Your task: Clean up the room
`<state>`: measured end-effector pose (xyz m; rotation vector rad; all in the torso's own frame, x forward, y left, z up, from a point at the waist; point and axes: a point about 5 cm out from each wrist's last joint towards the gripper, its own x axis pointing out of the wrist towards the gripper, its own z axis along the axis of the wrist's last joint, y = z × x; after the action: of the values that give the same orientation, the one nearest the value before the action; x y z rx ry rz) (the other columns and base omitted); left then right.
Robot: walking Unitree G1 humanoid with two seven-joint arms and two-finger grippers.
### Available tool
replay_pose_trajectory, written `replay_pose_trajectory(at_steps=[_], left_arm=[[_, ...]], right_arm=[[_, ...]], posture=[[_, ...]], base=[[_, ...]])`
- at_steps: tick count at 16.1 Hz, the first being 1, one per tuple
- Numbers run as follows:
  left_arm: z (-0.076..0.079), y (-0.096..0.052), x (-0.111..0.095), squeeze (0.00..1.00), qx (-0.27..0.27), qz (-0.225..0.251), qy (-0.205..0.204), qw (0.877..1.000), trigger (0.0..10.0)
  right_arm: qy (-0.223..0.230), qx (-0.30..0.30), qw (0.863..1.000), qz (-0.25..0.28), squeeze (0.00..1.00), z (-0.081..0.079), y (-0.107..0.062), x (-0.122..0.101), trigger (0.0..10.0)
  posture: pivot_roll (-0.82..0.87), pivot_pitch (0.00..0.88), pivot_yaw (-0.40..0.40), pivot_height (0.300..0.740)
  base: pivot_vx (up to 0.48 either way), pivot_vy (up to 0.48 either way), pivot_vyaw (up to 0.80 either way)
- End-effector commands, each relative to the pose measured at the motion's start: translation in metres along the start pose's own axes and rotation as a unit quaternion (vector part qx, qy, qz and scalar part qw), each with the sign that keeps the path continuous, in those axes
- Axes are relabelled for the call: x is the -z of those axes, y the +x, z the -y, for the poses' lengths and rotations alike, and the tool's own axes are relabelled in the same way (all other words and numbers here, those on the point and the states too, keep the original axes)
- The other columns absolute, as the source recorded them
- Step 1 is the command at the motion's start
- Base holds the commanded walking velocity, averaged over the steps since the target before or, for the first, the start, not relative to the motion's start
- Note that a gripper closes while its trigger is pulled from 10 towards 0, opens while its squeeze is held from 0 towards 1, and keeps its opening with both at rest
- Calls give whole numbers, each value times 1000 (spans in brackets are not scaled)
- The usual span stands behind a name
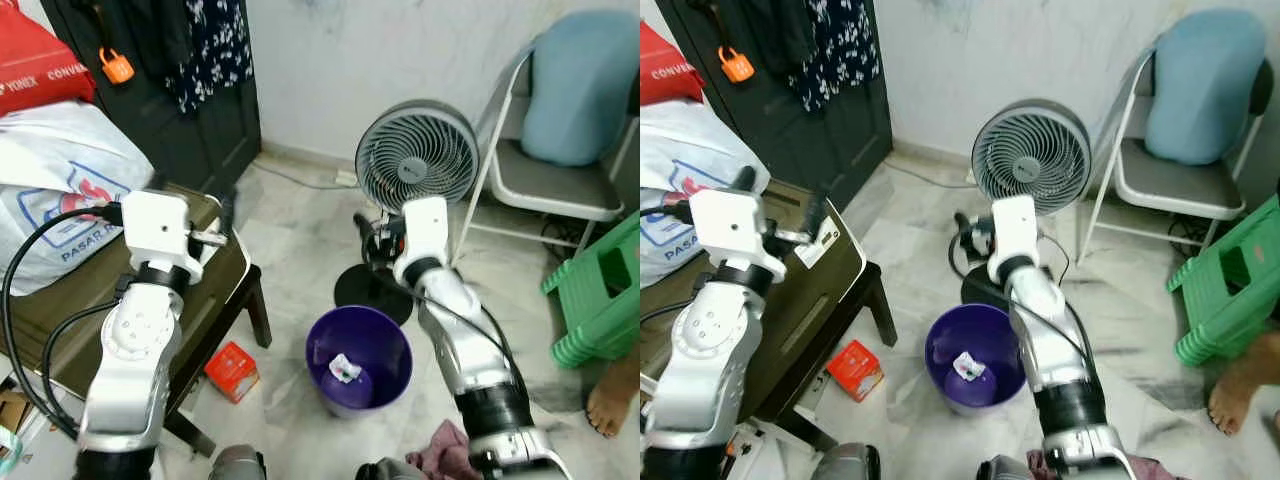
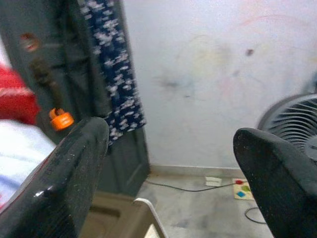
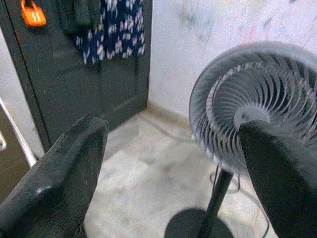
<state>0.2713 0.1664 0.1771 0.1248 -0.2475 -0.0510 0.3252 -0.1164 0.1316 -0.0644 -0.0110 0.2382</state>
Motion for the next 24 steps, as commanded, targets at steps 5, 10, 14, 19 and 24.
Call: replay_pose_trajectory(at_steps=[5,10,14,19,24], left_arm=[[3,-1,13,0,-14,-6,-14,1000,10000],[-3,-2,13,0,-43,-1,-10,999,10000],[-18,-20,18,0,-69,-9,-1,998,10000],[-14,-34,13,0,-70,-17,-18,997,10000],[-15,-38,17,0,-76,-31,-9,997,10000]], right_arm=[[-6,0,999,33,0,-4,5,-13,10000],[5,-16,999,50,0,-13,3,-21,10000],[5,15,999,46,0,8,-13,-11,10000],[-25,19,999,18,0,23,-51,1,10000],[-6,7,999,36,0,9,-36,-7,10000]], posture=[[78,0,2,740],[87,0,6,740],[96,0,-33,740],[70,0,-42,740],[87,0,-16,740]], base=[[0,0,320],[0,0,800],[0,0,800],[0,0,800],[0,0,800]])
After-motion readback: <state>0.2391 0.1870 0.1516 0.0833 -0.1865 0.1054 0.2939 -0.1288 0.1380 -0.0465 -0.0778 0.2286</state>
